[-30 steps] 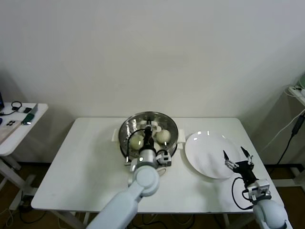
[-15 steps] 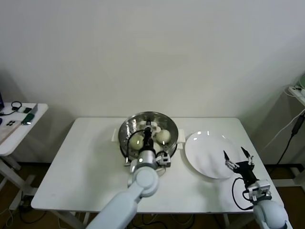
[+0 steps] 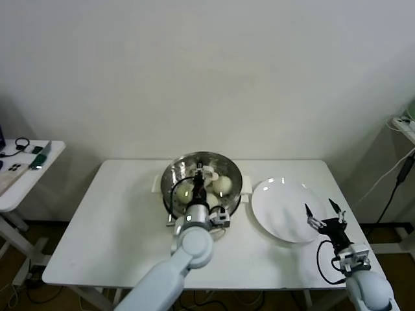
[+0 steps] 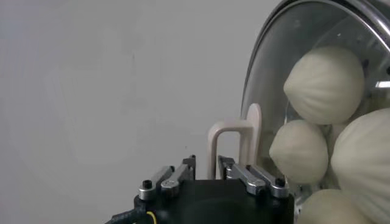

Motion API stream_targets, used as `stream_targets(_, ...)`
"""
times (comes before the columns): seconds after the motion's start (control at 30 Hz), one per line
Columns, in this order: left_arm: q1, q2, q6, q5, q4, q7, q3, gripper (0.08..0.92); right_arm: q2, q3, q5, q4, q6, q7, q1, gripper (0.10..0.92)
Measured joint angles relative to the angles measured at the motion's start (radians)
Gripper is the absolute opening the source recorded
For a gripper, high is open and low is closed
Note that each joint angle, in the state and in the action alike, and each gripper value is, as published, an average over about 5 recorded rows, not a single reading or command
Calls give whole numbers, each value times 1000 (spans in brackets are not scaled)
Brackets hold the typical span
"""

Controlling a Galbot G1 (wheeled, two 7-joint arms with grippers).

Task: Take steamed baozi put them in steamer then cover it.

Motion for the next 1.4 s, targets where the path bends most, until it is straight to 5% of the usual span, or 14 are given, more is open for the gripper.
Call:
stream_targets(0.6,57,100,0,-81,-167,-2,-13,808,-5,6,29,-6,-28,-4,7,823)
stream_targets(1.0,203,221,0,-260,-370,-68,-118,823,-8,11,26,-10,-27,-5,9,823)
stream_targets(1.4,412,288,-15,-761,-466,-234,-472,823,-9,18,49,23,-22,-7,-13,823)
